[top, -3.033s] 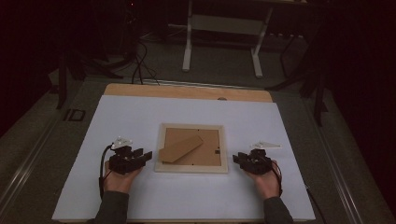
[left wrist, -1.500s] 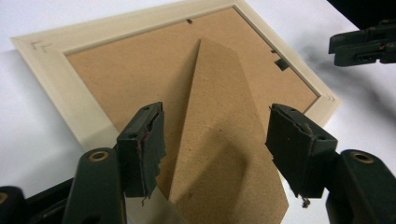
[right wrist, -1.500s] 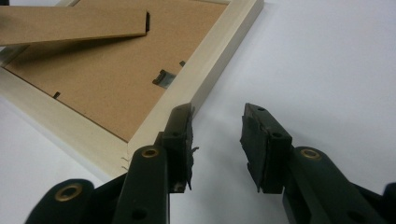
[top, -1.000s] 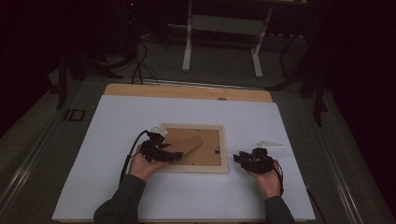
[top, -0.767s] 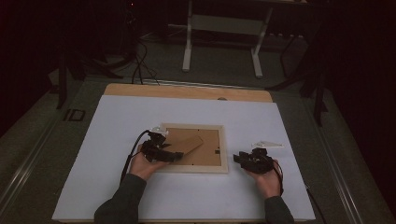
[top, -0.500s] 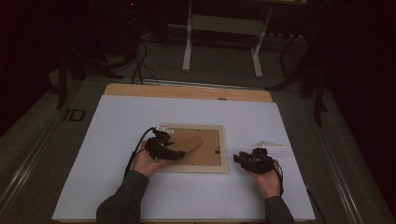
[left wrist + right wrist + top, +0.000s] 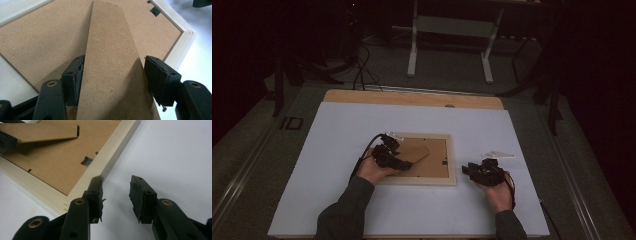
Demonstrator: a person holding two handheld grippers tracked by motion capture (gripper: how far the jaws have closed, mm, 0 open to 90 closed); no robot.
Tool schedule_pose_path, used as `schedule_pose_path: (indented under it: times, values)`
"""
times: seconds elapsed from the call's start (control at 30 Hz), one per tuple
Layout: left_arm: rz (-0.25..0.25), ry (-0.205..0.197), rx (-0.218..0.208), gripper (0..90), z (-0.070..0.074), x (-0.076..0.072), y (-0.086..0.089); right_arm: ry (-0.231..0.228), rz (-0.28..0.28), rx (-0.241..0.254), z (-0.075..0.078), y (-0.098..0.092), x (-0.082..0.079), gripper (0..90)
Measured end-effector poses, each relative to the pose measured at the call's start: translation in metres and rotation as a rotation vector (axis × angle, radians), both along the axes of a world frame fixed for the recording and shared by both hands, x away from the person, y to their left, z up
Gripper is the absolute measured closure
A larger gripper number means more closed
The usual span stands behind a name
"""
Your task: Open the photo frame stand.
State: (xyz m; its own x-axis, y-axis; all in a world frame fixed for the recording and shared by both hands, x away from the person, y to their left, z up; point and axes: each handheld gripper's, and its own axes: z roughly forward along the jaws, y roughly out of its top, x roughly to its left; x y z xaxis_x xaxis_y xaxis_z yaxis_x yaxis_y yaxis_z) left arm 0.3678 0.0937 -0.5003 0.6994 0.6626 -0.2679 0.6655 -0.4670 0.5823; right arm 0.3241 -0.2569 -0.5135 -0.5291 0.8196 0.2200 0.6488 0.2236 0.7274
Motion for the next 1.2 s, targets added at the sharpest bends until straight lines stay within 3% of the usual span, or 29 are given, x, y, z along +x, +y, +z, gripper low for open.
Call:
schedule_pose_path:
  times: [0.5, 0.73, 0.9, 1.0, 1.2]
  values:
    - [-0.015, 0.081, -0.014, 39.2, -0.006, 0.009, -0.001, 0.001, 0.001, 0.007, 0.001, 0.001, 0.000, 61.4]
    - [-0.018, 0.092, -0.006, 39.4, -0.005, 0.010, -0.002, 0.003, 0.013, 0.001, 0.002, 0.005, 0.000, 61.3]
    - [-0.025, 0.083, 0.009, 39.8, -0.004, 0.010, -0.003, 0.001, 0.021, 0.001, 0.005, 0.007, 0.001, 61.3]
    - [-0.038, 0.046, 0.045, 39.7, -0.003, 0.007, -0.006, 0.000, 0.031, 0.001, 0.008, 0.009, 0.004, 61.2]
    - [-0.041, 0.004, 0.065, 39.7, -0.002, 0.003, -0.008, 0.008, 0.046, -0.010, 0.010, 0.015, 0.013, 61.1]
